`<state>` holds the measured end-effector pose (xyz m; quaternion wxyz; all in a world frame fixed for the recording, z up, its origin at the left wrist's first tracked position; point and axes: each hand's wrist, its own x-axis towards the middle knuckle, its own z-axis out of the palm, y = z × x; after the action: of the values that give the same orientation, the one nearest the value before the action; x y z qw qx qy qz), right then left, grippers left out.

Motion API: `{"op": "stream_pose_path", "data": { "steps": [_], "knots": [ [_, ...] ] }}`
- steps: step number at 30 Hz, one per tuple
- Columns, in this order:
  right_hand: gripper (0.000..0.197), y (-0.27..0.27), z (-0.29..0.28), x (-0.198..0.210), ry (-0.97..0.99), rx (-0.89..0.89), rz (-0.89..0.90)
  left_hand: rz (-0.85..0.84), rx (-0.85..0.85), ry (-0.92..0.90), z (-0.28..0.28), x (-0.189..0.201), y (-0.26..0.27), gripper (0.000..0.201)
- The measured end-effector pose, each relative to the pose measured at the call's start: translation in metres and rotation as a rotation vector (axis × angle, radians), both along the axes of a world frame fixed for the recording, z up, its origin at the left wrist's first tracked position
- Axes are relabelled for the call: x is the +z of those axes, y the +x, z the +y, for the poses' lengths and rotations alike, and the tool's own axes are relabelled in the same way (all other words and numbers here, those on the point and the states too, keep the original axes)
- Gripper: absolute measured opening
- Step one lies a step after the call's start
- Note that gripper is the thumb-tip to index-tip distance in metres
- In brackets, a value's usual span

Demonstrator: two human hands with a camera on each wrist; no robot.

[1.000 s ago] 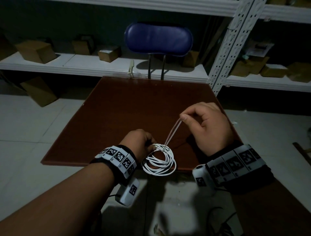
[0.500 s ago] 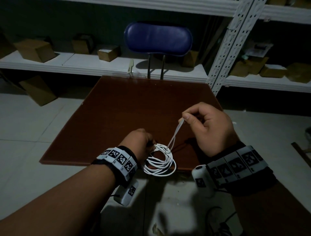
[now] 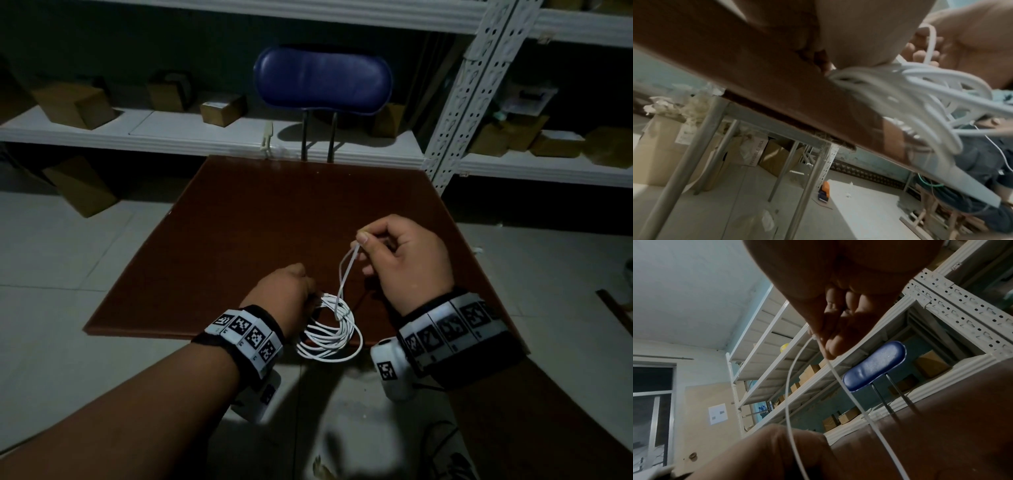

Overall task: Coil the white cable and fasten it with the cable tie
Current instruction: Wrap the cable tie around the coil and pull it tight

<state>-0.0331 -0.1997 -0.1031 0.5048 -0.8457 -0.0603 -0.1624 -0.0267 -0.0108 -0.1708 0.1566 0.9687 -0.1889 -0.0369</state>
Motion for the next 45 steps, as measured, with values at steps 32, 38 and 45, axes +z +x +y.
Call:
{"op": "stream_pose_path", "data": {
  "steps": [32,38,45],
  "knots": [
    [0.013,-0.001,0.013,-0.066,-0.139,0.004,0.413,0.207,0.080,-0.152,0.003,0.012,-0.008,0.055],
    [0.012,-0.001,0.011,-0.067,-0.134,0.008,0.459,0.118,0.034,-0.060,-0.001,0.001,-0.005,0.079],
    [0.008,-0.003,0.009,-0.062,-0.224,0.036,0.480,0.103,0.045,-0.141,-0.005,0.003,-0.005,0.088]
  ]
}}
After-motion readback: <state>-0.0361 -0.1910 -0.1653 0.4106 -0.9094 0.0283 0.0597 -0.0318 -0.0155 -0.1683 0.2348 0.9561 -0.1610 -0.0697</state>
